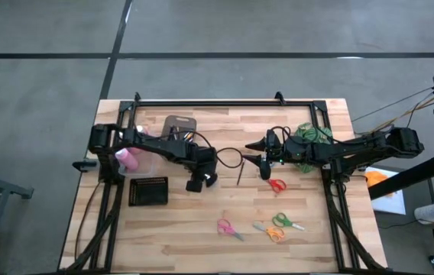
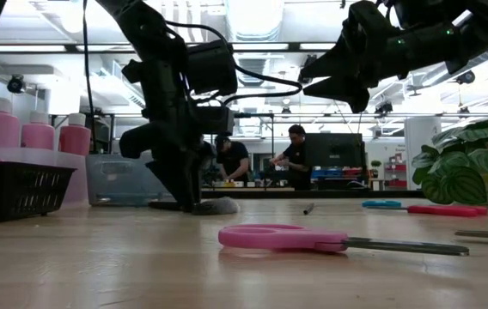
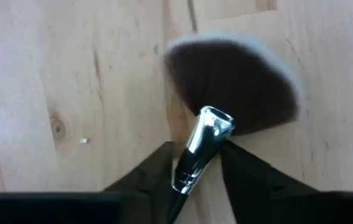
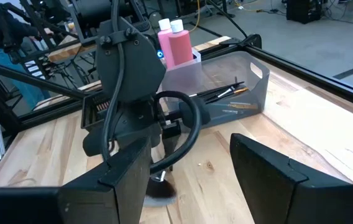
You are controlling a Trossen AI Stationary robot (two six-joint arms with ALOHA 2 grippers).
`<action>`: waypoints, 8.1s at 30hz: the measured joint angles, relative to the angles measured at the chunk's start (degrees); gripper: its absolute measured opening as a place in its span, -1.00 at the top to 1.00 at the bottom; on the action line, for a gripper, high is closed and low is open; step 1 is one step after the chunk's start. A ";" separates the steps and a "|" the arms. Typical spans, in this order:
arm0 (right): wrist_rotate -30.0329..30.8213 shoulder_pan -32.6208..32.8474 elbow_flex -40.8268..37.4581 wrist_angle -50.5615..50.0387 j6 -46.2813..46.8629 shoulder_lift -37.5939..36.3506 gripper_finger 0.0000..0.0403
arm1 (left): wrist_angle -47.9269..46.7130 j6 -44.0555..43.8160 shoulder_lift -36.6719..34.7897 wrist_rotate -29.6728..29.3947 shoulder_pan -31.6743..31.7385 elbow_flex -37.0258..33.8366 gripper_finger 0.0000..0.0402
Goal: Pick & Place Paint Supplies
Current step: Put the black brush into the black bin
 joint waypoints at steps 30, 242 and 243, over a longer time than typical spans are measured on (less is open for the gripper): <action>-0.01 0.02 0.00 0.01 0.00 0.00 -0.08 | 0.24 -5.88 -2.44 -1.29 0.15 -0.15 0.80; -2.47 0.17 3.68 3.08 -0.21 -0.04 -0.08 | 23.60 -15.49 -51.06 -3.58 -8.41 -22.51 0.18; -2.45 0.15 4.28 2.98 0.23 -0.04 -0.08 | 23.34 -15.48 -51.06 -3.58 -8.41 -22.56 0.18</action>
